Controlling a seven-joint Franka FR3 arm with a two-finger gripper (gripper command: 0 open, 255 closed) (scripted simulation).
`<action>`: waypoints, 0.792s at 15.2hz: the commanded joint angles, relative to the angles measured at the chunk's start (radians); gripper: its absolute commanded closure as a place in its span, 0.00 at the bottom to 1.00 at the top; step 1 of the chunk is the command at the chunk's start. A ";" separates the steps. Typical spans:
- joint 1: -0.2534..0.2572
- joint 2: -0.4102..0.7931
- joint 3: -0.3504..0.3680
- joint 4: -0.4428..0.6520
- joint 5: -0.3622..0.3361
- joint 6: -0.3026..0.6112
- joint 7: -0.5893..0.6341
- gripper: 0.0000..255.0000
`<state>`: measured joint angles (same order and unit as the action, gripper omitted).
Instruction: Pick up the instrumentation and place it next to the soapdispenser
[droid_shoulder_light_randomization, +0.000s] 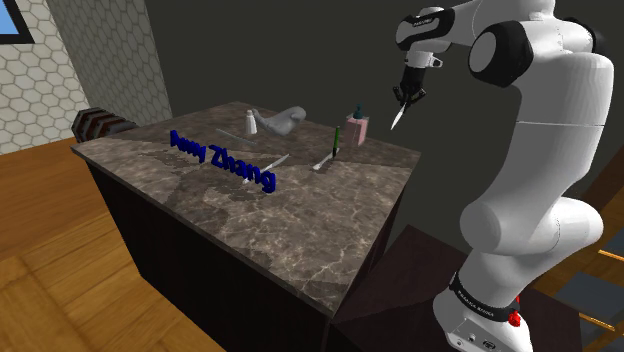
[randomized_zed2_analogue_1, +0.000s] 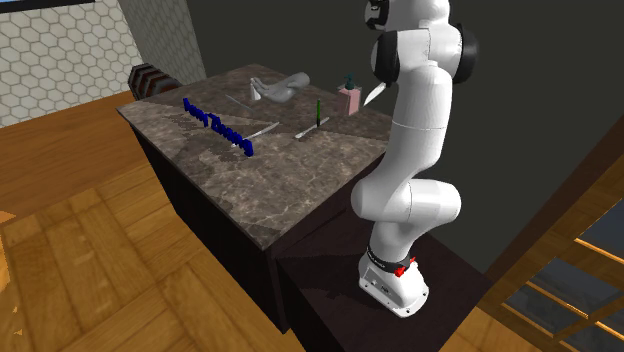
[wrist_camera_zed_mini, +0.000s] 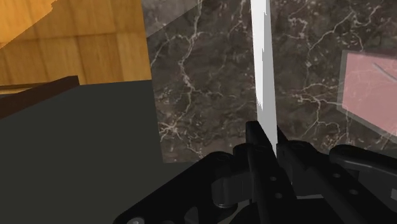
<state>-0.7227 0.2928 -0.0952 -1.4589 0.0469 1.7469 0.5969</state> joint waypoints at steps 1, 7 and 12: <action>0.000 -0.003 0.000 -0.030 0.000 0.027 -0.001 1.00; 0.001 0.001 0.001 -0.105 0.001 0.106 -0.003 1.00; 0.001 0.010 0.001 -0.159 0.003 0.170 -0.005 1.00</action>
<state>-0.7208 0.3028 -0.0938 -1.6087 0.0492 1.9061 0.5927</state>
